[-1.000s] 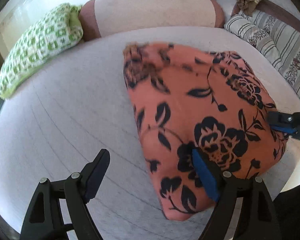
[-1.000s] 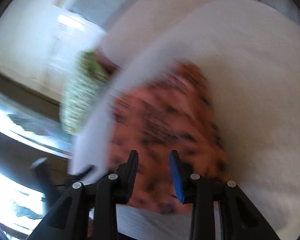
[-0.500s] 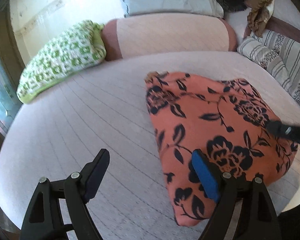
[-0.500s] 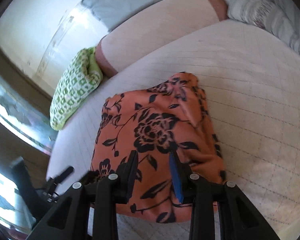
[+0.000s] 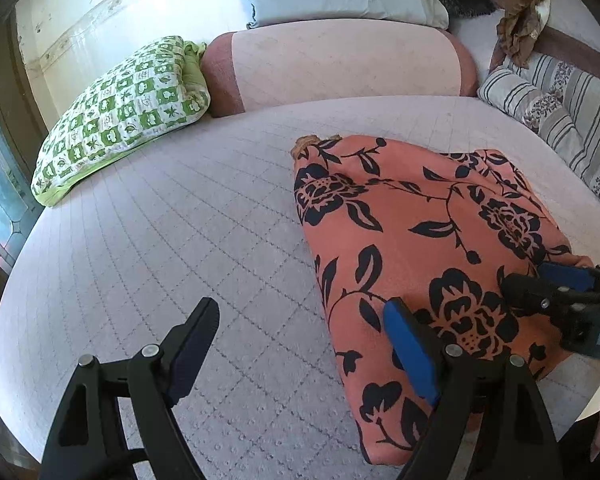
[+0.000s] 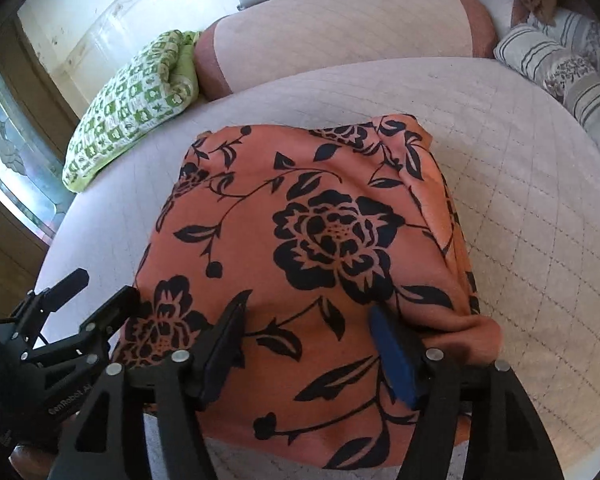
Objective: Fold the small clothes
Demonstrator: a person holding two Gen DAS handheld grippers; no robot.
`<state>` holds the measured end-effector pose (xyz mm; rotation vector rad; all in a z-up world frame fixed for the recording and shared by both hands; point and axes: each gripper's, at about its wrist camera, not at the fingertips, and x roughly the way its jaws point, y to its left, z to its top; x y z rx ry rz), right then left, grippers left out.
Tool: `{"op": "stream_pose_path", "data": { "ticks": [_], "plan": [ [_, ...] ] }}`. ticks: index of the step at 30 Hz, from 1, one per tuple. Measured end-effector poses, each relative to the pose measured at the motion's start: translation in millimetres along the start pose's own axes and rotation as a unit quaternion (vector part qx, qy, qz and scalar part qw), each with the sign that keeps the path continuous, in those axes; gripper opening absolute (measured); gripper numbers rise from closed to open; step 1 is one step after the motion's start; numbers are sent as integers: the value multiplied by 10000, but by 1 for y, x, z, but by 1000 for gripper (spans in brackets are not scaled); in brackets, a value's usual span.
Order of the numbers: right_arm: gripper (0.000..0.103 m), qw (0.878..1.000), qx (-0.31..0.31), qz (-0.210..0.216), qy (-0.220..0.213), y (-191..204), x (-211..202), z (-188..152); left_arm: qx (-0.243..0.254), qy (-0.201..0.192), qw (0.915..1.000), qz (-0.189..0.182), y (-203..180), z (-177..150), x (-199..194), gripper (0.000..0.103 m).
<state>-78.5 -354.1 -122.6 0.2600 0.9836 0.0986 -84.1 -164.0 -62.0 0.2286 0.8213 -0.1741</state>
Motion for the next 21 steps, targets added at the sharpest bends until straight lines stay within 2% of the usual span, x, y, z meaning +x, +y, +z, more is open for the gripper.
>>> {"op": "stream_pose_path", "data": {
  "ticks": [3,6,7,10,12,14,15,17,21],
  "plan": [
    [69,9997,147,151,-87,-3,-5,4,52,-37,10000,63,-2,-1,0,85],
    [64,9984,175,203,-493,-4,-22,6,4,-66,10000,67,-1,0,-2,85],
    [59,9978,139,190,-626,-4,-28,6,-28,-90,9999,59,0,0,-4,85],
    [57,9958,119,-31,-904,-6,-39,6,-159,-208,9996,67,4,2,-8,85],
    [57,9974,252,-160,-659,-14,-30,8,-177,-209,9996,58,4,3,-6,85],
    [58,9991,350,-220,-73,-22,-6,6,-106,53,9999,-16,1,0,8,86],
    [57,9992,278,-281,-72,-21,-2,6,-65,195,9998,-35,-1,-3,17,86],
    [59,9993,168,-308,-93,-17,-2,7,-94,138,9998,-93,-1,-5,21,88],
    [59,9992,350,-190,-62,-23,-1,9,-141,222,9994,-215,4,3,20,88]
  ]
}}
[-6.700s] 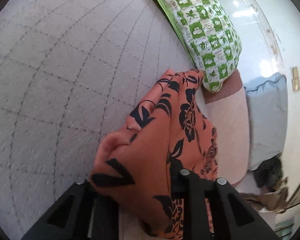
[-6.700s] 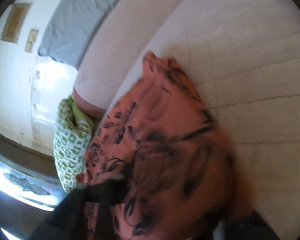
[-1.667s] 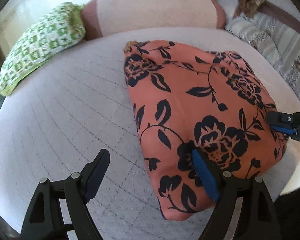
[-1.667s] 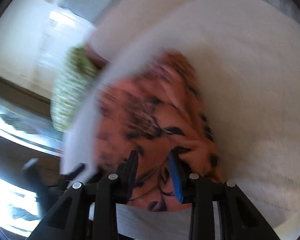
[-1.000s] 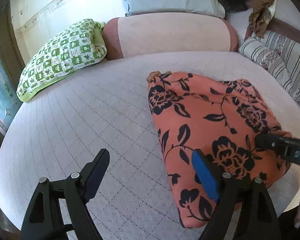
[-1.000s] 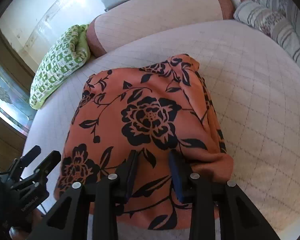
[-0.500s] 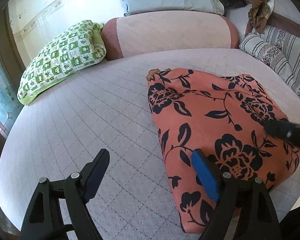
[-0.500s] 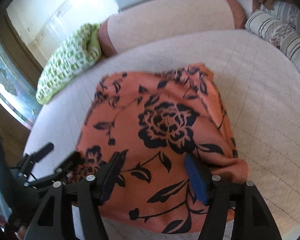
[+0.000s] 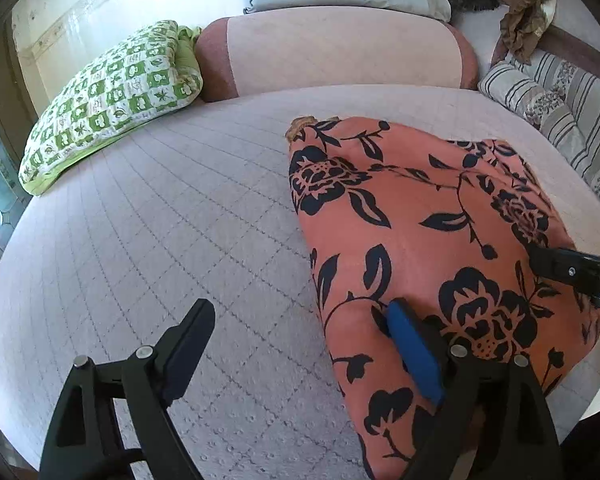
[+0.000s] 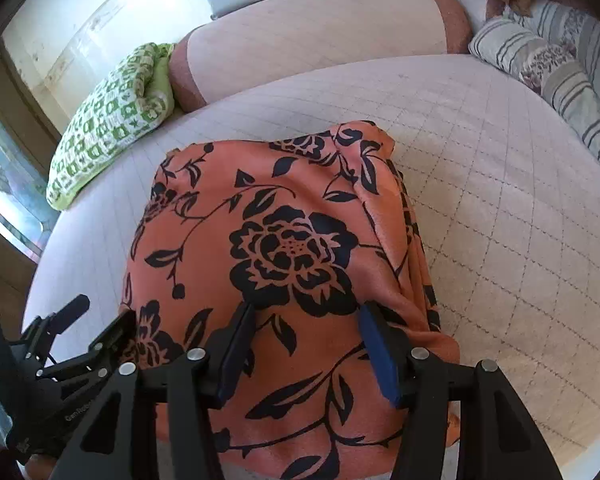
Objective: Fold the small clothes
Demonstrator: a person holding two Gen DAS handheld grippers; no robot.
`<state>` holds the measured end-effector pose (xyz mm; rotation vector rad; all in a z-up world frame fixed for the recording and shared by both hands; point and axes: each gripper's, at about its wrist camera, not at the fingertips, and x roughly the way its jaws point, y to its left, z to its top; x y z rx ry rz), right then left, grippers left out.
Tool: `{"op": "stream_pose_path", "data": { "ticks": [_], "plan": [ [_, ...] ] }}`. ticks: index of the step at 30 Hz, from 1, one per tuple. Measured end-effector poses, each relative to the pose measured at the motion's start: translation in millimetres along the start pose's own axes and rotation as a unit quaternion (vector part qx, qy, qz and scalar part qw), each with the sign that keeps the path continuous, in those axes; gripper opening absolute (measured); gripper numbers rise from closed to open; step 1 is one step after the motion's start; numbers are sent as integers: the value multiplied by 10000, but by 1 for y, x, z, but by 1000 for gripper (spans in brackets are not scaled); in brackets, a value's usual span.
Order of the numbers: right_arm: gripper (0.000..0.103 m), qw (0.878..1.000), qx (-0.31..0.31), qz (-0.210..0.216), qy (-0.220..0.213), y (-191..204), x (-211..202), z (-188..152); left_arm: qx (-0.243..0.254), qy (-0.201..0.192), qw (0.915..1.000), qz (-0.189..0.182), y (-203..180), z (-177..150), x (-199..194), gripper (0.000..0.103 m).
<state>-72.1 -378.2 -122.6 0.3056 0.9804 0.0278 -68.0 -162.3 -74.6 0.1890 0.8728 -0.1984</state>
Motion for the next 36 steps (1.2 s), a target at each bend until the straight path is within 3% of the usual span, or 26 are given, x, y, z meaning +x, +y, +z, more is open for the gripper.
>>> {"op": "stream_pose_path", "data": {
  "ticks": [6,9,13,16,18,20,22,25,26,31,34,36],
  "plan": [
    [59,9970,429,444,-463,-16,-27,6,-360,-481,9982,-56,18,12,-18,88],
    [59,9935,677,331,-848,-30,-41,9,-544,-529,9959,-484,27,16,-22,88],
    [66,9891,1030,192,-1032,-52,-50,15,-568,-412,9914,-1107,27,19,-18,88],
    [66,9861,1186,234,-1142,-62,-53,16,-551,-199,9921,-1107,23,17,-9,88],
    [66,9880,1075,219,-1090,-61,-50,15,-445,58,9934,-1052,14,14,0,88],
    [59,9913,921,167,-927,-56,-42,14,-291,273,9947,-944,6,11,11,88],
    [34,9953,677,96,-679,-48,-32,10,-165,266,9960,-834,1,7,14,89],
    [34,9990,409,-205,-1,-38,-1,4,24,238,9969,-753,-6,5,16,90],
    [34,9990,332,-301,29,-36,3,3,65,251,9969,-741,-7,5,18,90],
    [36,9986,504,-161,26,-41,4,6,-270,434,9938,-990,7,11,18,90],
    [37,9974,719,-41,-32,-49,-2,9,-457,218,9921,-1145,14,16,7,90],
    [37,9963,808,8,-289,-49,-14,14,-565,86,9898,-1307,18,24,0,90]
  ]
}}
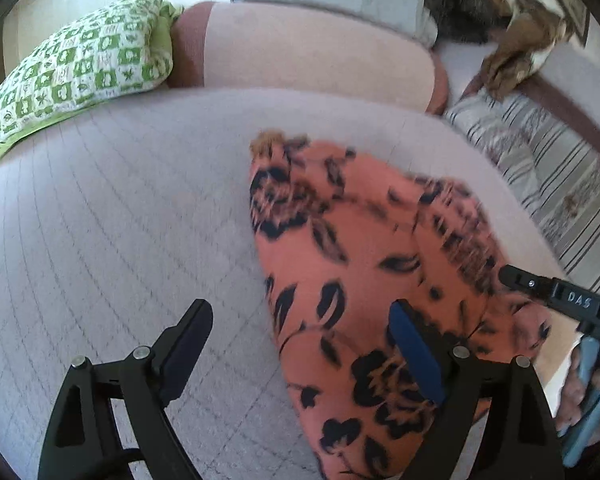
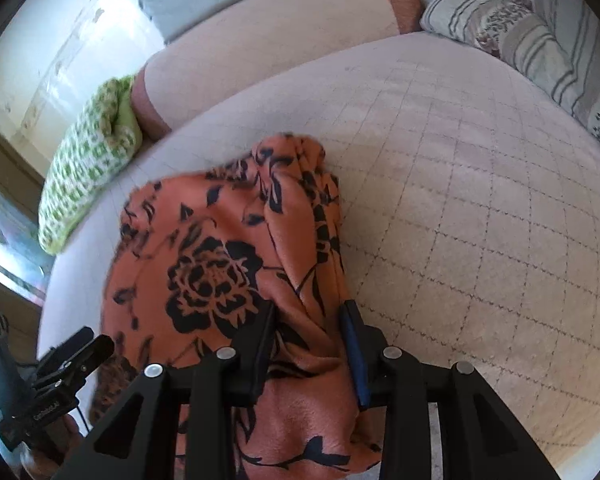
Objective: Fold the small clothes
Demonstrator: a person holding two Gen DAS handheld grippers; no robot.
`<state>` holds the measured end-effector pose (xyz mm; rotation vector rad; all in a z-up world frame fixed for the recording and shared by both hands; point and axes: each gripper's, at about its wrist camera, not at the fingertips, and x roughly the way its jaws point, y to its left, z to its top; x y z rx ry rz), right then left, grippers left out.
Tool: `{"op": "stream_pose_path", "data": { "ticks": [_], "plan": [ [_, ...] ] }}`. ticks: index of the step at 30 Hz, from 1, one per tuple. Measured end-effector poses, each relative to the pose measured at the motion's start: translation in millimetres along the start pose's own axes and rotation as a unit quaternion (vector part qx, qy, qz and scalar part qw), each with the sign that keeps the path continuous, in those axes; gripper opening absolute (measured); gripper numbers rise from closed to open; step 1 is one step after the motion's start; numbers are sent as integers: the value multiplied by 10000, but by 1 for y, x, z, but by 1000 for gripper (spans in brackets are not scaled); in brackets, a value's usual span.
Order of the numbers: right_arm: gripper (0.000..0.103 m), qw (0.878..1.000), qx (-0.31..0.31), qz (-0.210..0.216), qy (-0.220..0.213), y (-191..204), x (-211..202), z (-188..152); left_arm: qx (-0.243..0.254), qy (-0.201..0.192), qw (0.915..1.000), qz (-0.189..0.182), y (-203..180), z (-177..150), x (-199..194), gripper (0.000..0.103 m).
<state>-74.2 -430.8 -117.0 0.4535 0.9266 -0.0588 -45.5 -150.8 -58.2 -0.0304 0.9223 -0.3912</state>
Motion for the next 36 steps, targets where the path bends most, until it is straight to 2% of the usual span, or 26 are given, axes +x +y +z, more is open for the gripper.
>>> {"op": "stream_pose_path", "data": {
  "ticks": [2,4,7,10,12,17,23,27,29,30,31,33,36],
  "plan": [
    [37,9989,19,84,-462,4,-17,7,-86,42,9999,40,0,13,2,90],
    [37,9965,5,261,-799,10,-27,17,-102,9,9993,368,-1,30,8,90],
    [37,9929,-31,511,-1075,22,-28,32,-86,142,9983,559,-3,51,20,90],
    [37,9906,384,1036,-807,19,-5,49,-35,373,9953,895,-3,65,39,90],
    [37,9880,680,1299,-488,13,17,58,-65,397,9950,918,3,62,47,90],
    [36,9833,1135,1279,619,0,83,59,-123,847,9937,730,21,46,79,90],
    [35,9820,1120,1391,619,-2,80,54,-259,780,9936,774,20,48,59,90],
    [36,9873,828,1327,274,-2,40,46,-225,459,9956,791,12,37,22,90],
    [57,9882,802,1303,86,-7,20,42,-299,391,9962,724,14,28,7,90],
    [78,9885,842,1253,-46,-14,9,39,-364,412,9967,590,16,23,2,90],
    [83,9887,906,1183,-187,-20,-1,36,-409,451,9971,450,19,19,-1,90],
    [83,9875,965,1214,-263,-29,-11,35,-392,512,9976,260,19,15,-3,90],
    [83,9836,1148,1389,-20,-44,-10,29,-336,647,9972,-177,17,8,-2,90]
  ]
}}
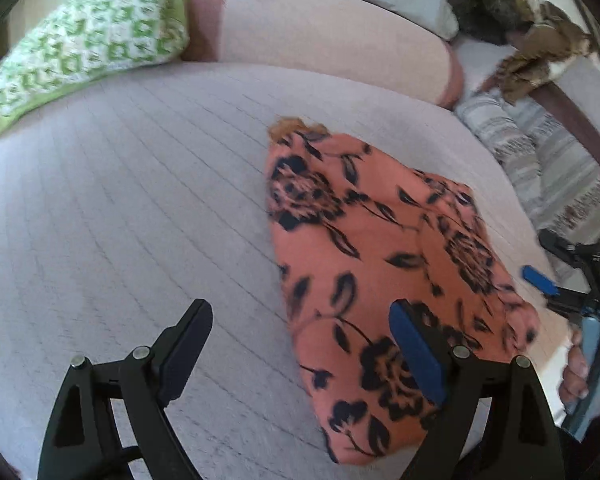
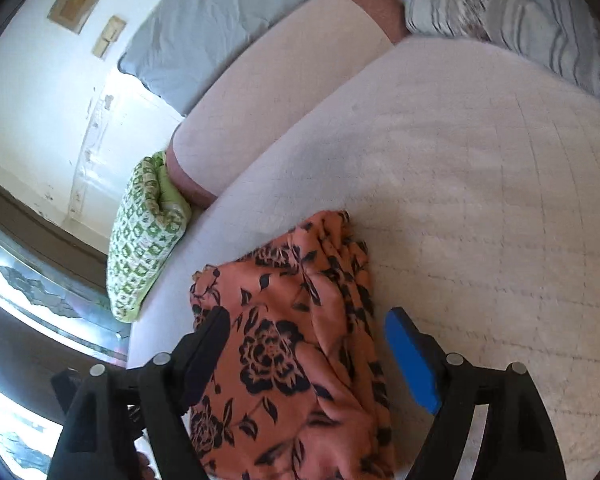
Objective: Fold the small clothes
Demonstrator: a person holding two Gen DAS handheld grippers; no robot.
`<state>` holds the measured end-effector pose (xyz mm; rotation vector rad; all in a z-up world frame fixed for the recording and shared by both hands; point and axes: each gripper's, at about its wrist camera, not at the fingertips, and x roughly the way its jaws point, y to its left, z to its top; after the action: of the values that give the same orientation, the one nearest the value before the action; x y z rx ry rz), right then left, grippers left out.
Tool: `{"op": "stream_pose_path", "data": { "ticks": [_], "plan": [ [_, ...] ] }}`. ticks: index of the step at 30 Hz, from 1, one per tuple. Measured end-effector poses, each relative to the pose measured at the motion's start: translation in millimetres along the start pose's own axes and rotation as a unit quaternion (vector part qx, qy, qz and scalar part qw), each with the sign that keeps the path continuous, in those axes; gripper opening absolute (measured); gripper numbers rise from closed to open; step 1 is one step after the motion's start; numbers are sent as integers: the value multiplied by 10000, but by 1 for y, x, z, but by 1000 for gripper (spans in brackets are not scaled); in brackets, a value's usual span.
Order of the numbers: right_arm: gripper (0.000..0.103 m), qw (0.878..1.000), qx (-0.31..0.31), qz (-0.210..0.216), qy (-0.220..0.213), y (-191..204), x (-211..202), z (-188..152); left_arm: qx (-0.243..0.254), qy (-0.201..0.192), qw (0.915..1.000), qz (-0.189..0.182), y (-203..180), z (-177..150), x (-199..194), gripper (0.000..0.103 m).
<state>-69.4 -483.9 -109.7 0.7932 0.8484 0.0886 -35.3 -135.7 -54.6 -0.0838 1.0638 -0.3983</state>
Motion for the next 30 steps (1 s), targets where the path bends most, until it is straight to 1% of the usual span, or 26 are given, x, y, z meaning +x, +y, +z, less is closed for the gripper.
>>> {"op": "stream_pose_path", "data": {
  "ticks": [1,3,6,8,12,19,22,30],
  "plan": [
    [83,9999,64,24,78,-6,-2,-2,-83,52,9997,-217,3,-1,1,90],
    [83,9997,142,71,194,-11,-2,-5,-243,54,9989,-404,5,0,2,90],
    [83,9991,126,155,378,-12,4,-8,-310,24,9991,-283,9,4,7,90],
    [83,9981,99,143,596,-13,14,-9,-271,22,9995,-169,7,5,10,90],
    [83,9958,-46,-4,915,-11,33,-10,60,-48,9998,197,-7,5,14,90],
    [83,9921,-211,-130,1229,-20,50,-9,617,-133,9968,481,-29,6,17,90],
    [83,9918,-195,-74,1261,-23,52,-7,712,-114,9963,464,-33,6,18,90],
    [83,9905,-184,121,1359,-27,55,-5,731,-71,9964,425,-38,7,22,90]
  ]
}}
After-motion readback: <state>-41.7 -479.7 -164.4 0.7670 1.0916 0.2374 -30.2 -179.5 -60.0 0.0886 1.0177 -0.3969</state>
